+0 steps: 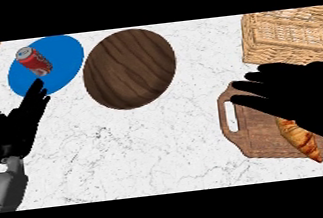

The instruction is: Pick the croissant from the cutting board and place it in the basket

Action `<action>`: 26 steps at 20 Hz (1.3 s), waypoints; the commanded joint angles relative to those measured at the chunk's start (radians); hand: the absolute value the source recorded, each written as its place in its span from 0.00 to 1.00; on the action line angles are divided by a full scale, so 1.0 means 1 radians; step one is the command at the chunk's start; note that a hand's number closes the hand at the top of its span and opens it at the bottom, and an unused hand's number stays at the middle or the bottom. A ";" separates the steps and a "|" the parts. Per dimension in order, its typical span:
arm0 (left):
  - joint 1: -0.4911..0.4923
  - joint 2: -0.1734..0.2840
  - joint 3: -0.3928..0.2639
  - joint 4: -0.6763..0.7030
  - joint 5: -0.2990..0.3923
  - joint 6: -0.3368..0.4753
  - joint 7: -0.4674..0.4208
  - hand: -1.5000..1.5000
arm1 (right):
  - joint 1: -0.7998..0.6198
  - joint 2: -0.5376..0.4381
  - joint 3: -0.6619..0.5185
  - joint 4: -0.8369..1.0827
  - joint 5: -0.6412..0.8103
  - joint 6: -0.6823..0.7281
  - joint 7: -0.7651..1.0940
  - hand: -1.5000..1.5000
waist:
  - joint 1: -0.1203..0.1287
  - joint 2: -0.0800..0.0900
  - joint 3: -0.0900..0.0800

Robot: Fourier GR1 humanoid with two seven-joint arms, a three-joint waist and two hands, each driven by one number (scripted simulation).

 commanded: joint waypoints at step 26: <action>0.030 -0.053 0.054 -0.058 -0.050 -0.031 0.028 0.50 | 0.562 0.041 -0.239 0.210 0.396 -0.269 -0.761 0.00 | 0.001 0.006 0.006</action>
